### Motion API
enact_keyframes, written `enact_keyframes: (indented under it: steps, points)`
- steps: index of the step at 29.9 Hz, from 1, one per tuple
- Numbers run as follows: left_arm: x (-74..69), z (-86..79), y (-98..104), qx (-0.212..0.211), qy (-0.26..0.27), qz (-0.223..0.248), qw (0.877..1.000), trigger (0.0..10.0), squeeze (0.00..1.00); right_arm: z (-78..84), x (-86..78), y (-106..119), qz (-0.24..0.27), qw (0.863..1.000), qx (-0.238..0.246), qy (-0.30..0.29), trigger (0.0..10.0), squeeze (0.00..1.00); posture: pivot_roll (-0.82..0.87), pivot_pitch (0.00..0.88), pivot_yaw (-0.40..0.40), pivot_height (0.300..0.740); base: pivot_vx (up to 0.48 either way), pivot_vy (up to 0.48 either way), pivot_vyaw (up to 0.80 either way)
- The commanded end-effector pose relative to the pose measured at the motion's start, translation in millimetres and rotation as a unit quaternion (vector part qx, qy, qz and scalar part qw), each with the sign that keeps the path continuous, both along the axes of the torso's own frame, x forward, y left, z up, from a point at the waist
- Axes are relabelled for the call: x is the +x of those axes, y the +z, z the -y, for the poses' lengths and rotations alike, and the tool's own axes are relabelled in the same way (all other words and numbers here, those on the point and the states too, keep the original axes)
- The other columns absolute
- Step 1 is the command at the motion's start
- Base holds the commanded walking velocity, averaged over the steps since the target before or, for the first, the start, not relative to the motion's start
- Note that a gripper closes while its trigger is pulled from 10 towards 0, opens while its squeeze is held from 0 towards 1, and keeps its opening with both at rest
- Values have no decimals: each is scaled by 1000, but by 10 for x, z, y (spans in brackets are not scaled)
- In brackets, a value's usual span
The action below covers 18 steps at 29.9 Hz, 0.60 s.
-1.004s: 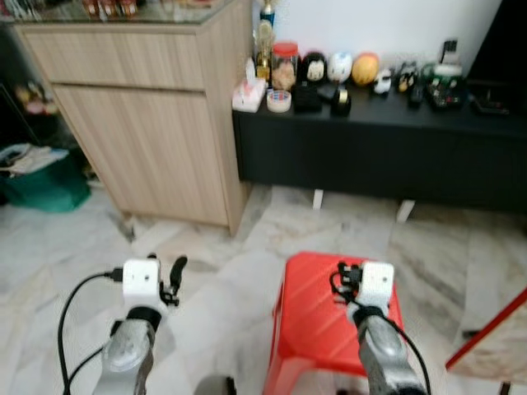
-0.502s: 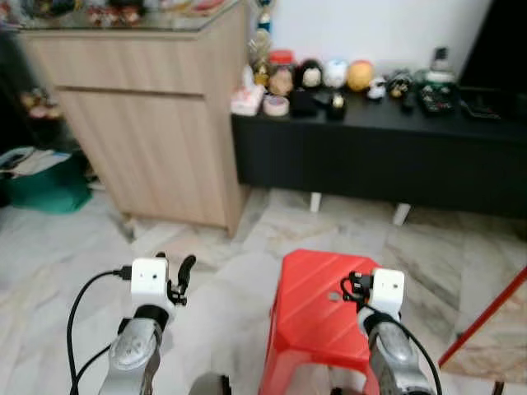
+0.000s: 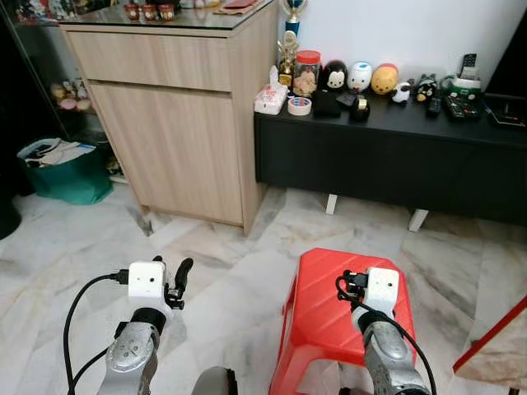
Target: Hang keys on a hook
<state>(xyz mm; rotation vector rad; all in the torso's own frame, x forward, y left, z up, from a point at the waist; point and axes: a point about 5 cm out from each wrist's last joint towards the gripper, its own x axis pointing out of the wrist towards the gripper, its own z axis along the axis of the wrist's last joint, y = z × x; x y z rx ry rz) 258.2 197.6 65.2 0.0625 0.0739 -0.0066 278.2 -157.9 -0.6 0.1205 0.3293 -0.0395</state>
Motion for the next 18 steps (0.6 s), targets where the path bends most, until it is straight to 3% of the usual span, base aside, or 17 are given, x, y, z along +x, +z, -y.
enact_keyframes:
  steps: [1, 4, 11, 18]
  points:
    - [13, 6, 29, 4, -4, 4, 1000, 10000, 0, 23, -1, -2, -2, 1000, 0, -3, 10000, 0, 70, 7, 2, 630, 0, 0, 0]
    - [16, 6, 35, 4, -4, 5, 1000, 10000, 0, 15, -9, -12, -4, 1000, -9, 4, 10000, 0, 70, 7, 2, 630, 0, 0, 0]
    - [26, 3, 46, 4, -3, 8, 1000, 10000, 0, -9, -13, -11, -1, 1000, -5, 7, 10000, 0, 70, 6, 3, 630, 34, 0, 750]
    - [35, 13, 53, 3, -5, 11, 1000, 10000, 0, 2, -13, -15, -3, 1000, -1, 2, 10000, 0, 70, 3, 2, 630, 241, 0, 0]
